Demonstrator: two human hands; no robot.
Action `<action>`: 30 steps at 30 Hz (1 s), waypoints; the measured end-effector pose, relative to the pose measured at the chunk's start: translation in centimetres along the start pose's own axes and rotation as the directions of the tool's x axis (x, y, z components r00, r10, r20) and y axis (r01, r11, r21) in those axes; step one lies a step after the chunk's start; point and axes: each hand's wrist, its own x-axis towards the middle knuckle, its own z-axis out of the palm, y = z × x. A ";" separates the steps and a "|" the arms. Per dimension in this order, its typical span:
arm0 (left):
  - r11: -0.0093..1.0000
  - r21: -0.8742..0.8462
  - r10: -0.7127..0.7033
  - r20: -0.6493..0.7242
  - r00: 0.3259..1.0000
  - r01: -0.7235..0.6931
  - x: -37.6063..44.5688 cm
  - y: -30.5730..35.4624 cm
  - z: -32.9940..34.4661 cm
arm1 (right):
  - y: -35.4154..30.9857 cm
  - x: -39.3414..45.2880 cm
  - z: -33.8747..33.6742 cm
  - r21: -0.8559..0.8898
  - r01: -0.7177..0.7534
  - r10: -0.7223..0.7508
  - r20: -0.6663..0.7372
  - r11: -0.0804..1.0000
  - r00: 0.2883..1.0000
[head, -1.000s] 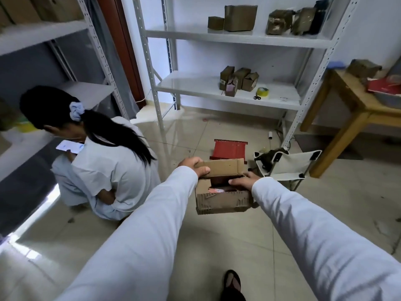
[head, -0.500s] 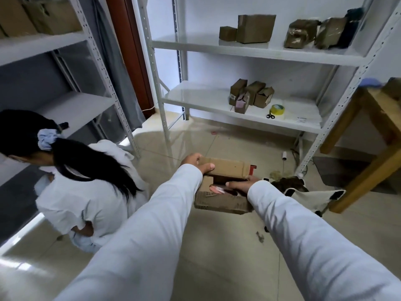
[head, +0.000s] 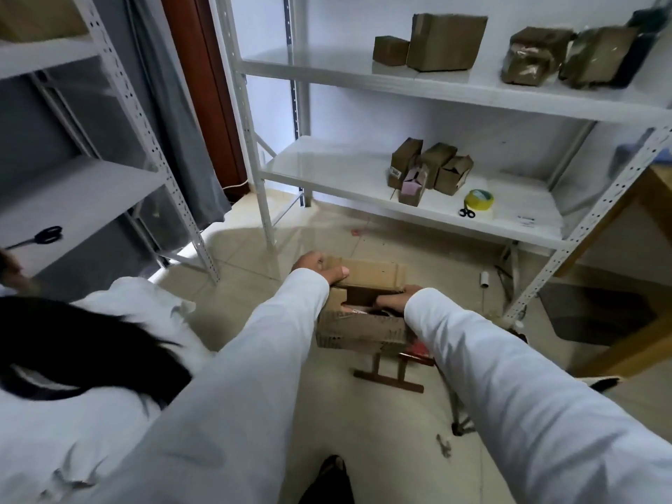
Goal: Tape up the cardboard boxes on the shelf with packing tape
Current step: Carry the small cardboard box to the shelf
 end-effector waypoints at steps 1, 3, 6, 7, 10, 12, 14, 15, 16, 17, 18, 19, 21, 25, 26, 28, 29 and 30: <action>1.000 0.000 -0.004 0.002 1.000 0.004 1.8 0.1 -0.2 | -1.0 1.6 -0.5 -0.019 -0.005 0.005 -0.006 1.000 1.000; 1.000 0.014 -0.008 0.012 1.000 0.008 5.0 0.5 -0.6 | -3.1 4.2 -1.4 -0.048 -0.012 0.011 -0.007 0.999 1.000; 0.999 0.047 0.012 0.015 1.000 -0.013 8.8 1.1 -1.4 | -5.4 7.5 -2.3 -0.074 -0.007 0.006 -0.012 0.997 1.000; 0.998 0.062 0.013 0.018 1.000 -0.014 9.8 1.4 -1.6 | -6.0 8.4 -2.5 -0.079 -0.008 0.008 -0.008 0.997 1.000; 0.997 0.075 0.019 0.021 1.000 -0.020 12.9 2.0 -2.2 | -7.9 11.3 -3.3 -0.113 -0.009 0.009 -0.003 0.994 1.000; 0.997 0.074 0.013 0.034 0.999 -0.016 14.9 1.9 -2.5 | -9.1 13.4 -3.7 -0.124 -0.005 0.006 0.009 0.992 1.000; 0.998 0.065 -0.011 0.047 0.999 0.008 16.9 1.7 -2.7 | -10.3 15.4 -3.8 -0.134 -0.009 0.012 0.025 0.991 1.000; 0.998 0.064 -0.024 0.047 0.999 0.021 17.8 1.6 -2.8 | -10.9 16.3 -3.8 -0.139 -0.011 0.016 0.036 0.990 0.999; 0.998 0.061 -0.038 0.041 0.998 0.035 18.7 1.6 -2.9 | -11.5 17.4 -3.9 -0.140 -0.015 0.022 0.044 0.990 0.999; 0.997 0.059 -0.054 0.032 0.998 0.053 19.7 1.5 -3.0 | -12.1 18.5 -4.0 -0.144 -0.015 0.022 0.052 0.990 0.998; 0.996 0.056 -0.070 0.023 0.997 0.069 20.7 1.6 -3.0 | -12.7 19.6 -4.2 -0.147 -0.014 0.023 0.063 0.989 0.998; 0.996 0.048 -0.082 0.015 0.997 0.081 21.7 1.7 -3.0 | -13.3 20.8 -4.4 -0.153 -0.007 0.018 0.076 0.988 0.997; 0.994 0.029 -0.105 -0.001 0.995 0.105 24.0 2.3 -2.9 | -14.6 23.3 -5.0 -0.155 0.003 0.010 0.084 0.988 0.996; 0.990 0.028 -0.138 -0.032 0.990 0.139 29.5 4.8 -2.5 | -16.9 28.6 -7.6 -0.088 -0.011 0.020 0.105 0.996 0.994; 0.988 0.033 -0.147 -0.040 0.988 0.148 30.9 5.6 -2.4 | -17.5 30.0 -8.5 -0.074 -0.014 0.022 0.107 0.997 0.994; 0.987 0.060 -0.146 -0.055 0.988 0.149 33.6 7.2 -2.3 | -18.7 32.4 -10.1 -0.055 -0.016 0.022 0.114 0.998 0.993; 0.987 0.070 -0.142 -0.062 0.988 0.146 34.8 7.8 -2.2 | -19.3 33.5 -10.8 -0.034 -0.020 0.024 0.115 0.999 0.993; 0.986 0.075 -0.142 -0.070 0.987 0.148 35.9 8.4 -2.2 | -19.8 34.6 -11.4 -0.012 -0.029 0.030 0.121 1.000 0.992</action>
